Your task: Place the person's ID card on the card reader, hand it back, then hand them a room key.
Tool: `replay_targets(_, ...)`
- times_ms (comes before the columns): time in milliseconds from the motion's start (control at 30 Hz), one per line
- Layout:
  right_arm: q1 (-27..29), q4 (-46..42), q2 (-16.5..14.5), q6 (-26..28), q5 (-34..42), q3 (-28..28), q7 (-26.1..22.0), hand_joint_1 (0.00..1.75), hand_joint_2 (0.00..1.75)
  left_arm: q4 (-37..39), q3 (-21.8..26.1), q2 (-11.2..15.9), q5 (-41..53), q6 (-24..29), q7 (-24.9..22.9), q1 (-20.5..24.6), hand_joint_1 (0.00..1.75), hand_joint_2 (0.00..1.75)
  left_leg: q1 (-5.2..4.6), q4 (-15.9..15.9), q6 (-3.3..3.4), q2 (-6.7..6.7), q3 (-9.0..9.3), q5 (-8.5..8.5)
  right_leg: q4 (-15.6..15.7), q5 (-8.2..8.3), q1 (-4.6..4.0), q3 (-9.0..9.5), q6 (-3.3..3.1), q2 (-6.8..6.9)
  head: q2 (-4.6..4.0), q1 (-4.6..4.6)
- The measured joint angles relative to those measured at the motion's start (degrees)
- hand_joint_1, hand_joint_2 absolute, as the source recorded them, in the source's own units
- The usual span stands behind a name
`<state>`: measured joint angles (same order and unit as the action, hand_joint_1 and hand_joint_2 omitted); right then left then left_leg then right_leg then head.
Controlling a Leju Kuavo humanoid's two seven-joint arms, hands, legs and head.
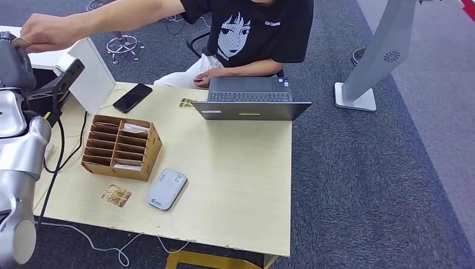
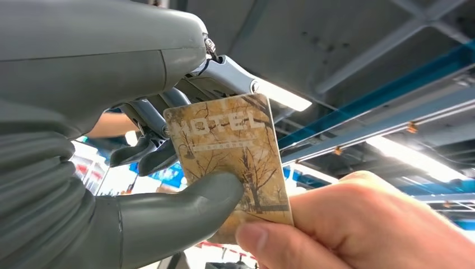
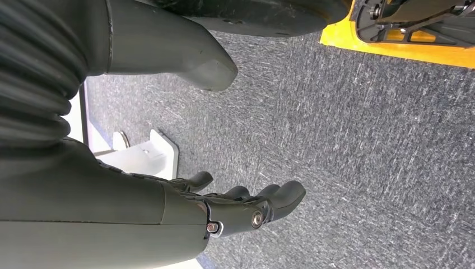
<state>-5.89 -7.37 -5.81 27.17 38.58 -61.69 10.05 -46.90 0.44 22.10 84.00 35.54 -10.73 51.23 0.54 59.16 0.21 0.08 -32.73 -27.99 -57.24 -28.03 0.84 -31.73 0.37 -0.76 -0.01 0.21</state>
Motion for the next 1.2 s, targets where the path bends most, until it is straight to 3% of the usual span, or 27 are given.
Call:
replay_targets(267, 0.0, -0.1, 0.0, 0.6, 0.0, -0.1, -0.2, 0.0, 1.75, 2.4, -0.9, -0.1, -0.2, 0.1, 0.0, 0.4, 1.73, 1.75, 0.01, 0.0, -0.09, 0.83, -0.02, -0.09, -0.1, 0.11, 0.01, -0.29, -0.12, -0.84, 0.01, 0.01)
replay_targets(400, 0.0, -0.2, 0.0, 0.7, 0.0, -0.1, -0.2, 0.0, 1.75, 3.2, -1.0, -0.1, -0.3, 0.1, -0.1, 0.7, 0.0, 1.75, 0.03, 0.0, -0.17, 1.1, -0.03, -0.16, -0.1, 0.11, 0.01, -0.42, -0.13, -1.15, 0.01, -0.01)
replay_targets(533, 0.0, -0.2, 0.0, 0.6, 0.0, -0.1, -0.2, 0.0, 1.75, 3.6, -1.0, -0.1, -1.1, -0.1, -0.1, 0.9, 0.0, 0.0, 0.05, 0.0, -0.17, 0.85, -0.08, -0.17, -0.1, 0.07, 0.0, -0.45, -0.17, -0.89, 0.01, -0.01)
replay_targets(700, -0.1, -0.2, 0.0, 0.6, 0.0, -0.1, -0.1, 0.0, 1.75, 3.7, -1.0, -0.1, -1.8, -0.9, 0.1, 0.9, 0.0, 0.0, 0.05, 0.0, -0.18, 0.73, -0.1, -0.17, -0.1, 0.05, 0.0, -0.45, -0.19, -0.78, 0.01, -0.01)
replay_targets(833, -0.1, -0.2, 0.0, 0.5, 0.1, -0.1, 0.1, 0.0, 1.75, 3.6, -1.6, -1.0, -4.9, -4.3, 1.3, 1.3, 0.0, 1.75, 0.05, 0.0, -0.23, 0.61, -0.13, -0.08, -0.1, 0.09, 0.0, -0.42, -0.18, -0.65, 0.0, -0.01)
replay_targets(1033, -0.1, -0.2, 0.0, 0.5, 1.0, -0.2, 0.2, 0.0, 1.75, 1.2, -3.3, -2.7, -12.9, -6.4, 5.7, 0.9, 0.0, 1.75, 0.03, 0.0, -0.23, 0.58, -0.13, -0.03, -0.1, 0.14, 0.0, -0.4, -0.17, -0.63, 0.01, 0.0)
replay_targets(1133, 0.0, -0.2, 0.0, 0.5, 1.8, -0.1, -0.2, 0.0, 1.75, -3.4, -3.9, -3.7, -25.0, -11.7, 10.5, -0.5, 0.0, 1.75, 0.04, 0.0, -0.23, 0.55, -0.15, -0.04, -0.1, 0.14, 0.0, -0.41, -0.17, -0.6, 0.01, -0.01)
replay_targets(1200, 0.0, -0.2, 0.0, 0.4, 2.1, -0.1, -0.4, 0.0, 1.75, -6.9, -4.5, -4.1, -29.1, -14.5, 10.9, -1.5, 0.0, 1.75, 0.05, 0.0, -0.23, 0.55, -0.16, -0.04, -0.1, 0.14, 0.0, -0.41, -0.17, -0.6, 0.01, 0.0)
